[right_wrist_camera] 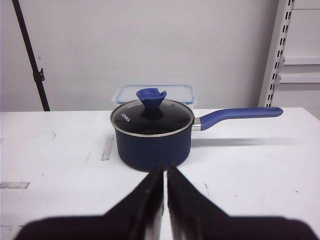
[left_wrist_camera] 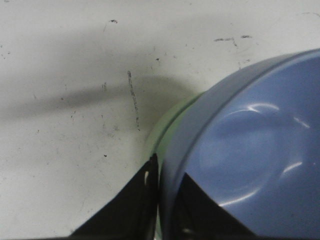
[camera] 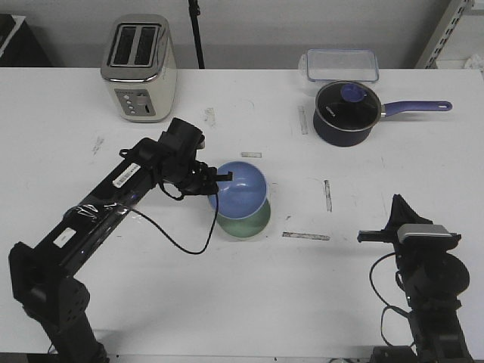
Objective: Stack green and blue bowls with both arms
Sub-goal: 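Carry the blue bowl over the green bowl and lower it inside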
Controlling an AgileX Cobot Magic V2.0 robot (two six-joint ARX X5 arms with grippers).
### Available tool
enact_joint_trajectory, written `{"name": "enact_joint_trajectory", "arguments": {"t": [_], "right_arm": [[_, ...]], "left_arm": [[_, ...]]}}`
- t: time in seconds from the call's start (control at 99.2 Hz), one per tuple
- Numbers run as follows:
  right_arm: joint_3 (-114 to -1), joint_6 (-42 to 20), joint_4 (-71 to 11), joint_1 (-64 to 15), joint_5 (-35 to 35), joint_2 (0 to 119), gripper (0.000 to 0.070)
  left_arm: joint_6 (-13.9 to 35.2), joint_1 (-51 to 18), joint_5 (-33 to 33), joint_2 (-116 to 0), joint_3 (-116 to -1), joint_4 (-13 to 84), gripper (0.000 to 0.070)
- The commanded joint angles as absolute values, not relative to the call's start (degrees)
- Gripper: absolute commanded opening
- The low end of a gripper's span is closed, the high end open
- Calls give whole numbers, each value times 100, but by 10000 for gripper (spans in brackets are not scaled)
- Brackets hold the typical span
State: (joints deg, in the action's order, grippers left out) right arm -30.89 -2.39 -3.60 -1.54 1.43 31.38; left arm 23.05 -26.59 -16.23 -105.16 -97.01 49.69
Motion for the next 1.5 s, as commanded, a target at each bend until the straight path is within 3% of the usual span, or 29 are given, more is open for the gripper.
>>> {"name": "enact_joint_trajectory", "arguments": {"t": [0.0,0.554,0.746,1.129,1.179,1.31,1.492], "right_arm": [[-3105,-298,-296,-152,148,3146,7],[-3105,-298,-296,-154,148,3146,7],[-3105,-298,-296,-154,148,3146,7],[-3105,-298,-296,-152,148,3146,7],[-3105,-298,-296,-154,148,3146,7],[-3105,-298,-296,-152,148,3146,7],[-3105,-298,-296,-154,148,3146,7]], "left_arm": [[2340,-2711,-1608,-10737,-9804,4967,1],[2213,-2976,-1601,-10873,-9782,5109,1],[2196,-3015,-1028,-10879,-9780,5113,1],[2185,-3050,-1044,-10881,-9776,5172,6],[2185,-3070,-1050,-10881,-9776,5227,23],[2187,-3144,-1052,-10881,-9776,5341,166],[2213,-3229,-1120,-10866,-9776,5345,174]]}}
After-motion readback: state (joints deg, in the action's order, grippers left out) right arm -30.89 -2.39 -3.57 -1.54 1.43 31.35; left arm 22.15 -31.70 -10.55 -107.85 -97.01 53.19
